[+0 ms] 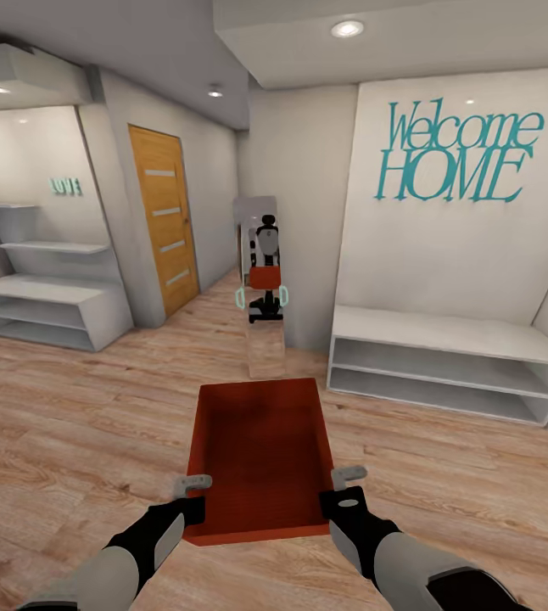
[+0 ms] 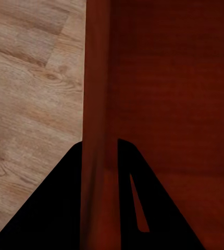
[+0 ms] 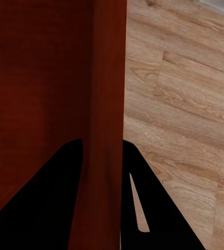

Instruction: Move the two storage containers from the living room to the garage. In the garage, place one container on the floor and stack the other container on top of it (either order is fine).

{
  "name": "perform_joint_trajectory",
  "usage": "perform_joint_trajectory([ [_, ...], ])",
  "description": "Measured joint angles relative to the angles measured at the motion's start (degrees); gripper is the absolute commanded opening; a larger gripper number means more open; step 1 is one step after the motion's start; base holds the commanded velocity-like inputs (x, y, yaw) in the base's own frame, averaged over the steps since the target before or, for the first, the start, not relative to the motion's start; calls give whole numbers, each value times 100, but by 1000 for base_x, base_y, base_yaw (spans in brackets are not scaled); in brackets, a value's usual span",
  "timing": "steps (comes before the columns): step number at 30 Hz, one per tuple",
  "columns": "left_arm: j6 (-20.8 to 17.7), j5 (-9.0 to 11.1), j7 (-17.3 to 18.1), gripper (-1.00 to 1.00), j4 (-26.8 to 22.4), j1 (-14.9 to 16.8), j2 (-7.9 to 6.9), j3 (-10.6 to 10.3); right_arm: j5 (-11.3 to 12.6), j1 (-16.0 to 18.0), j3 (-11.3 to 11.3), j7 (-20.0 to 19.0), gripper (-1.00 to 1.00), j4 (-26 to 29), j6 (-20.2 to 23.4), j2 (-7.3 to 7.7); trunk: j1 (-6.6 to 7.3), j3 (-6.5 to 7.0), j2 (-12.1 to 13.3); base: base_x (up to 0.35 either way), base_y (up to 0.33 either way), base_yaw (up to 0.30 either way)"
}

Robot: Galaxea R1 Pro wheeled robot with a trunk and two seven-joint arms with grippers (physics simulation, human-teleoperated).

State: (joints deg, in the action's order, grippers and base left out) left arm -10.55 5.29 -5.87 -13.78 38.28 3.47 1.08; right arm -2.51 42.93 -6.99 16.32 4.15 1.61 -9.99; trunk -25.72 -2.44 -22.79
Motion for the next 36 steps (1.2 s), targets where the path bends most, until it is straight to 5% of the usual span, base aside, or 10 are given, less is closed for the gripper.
perform_joint_trajectory([
  [27, -1, -2, 0, -100, 0, -1, 0, 1, 1, 0, 0, 0, -100, -2, 0, -1, 0, 0, 0, 321, 0, 215],
  [36, 0, -1, 0, -100, 3, 0, 0, 1, 0, 0, 2, 0, -100, -3, 0, 0, 0, 0, 0, 321, 0, 28],
])
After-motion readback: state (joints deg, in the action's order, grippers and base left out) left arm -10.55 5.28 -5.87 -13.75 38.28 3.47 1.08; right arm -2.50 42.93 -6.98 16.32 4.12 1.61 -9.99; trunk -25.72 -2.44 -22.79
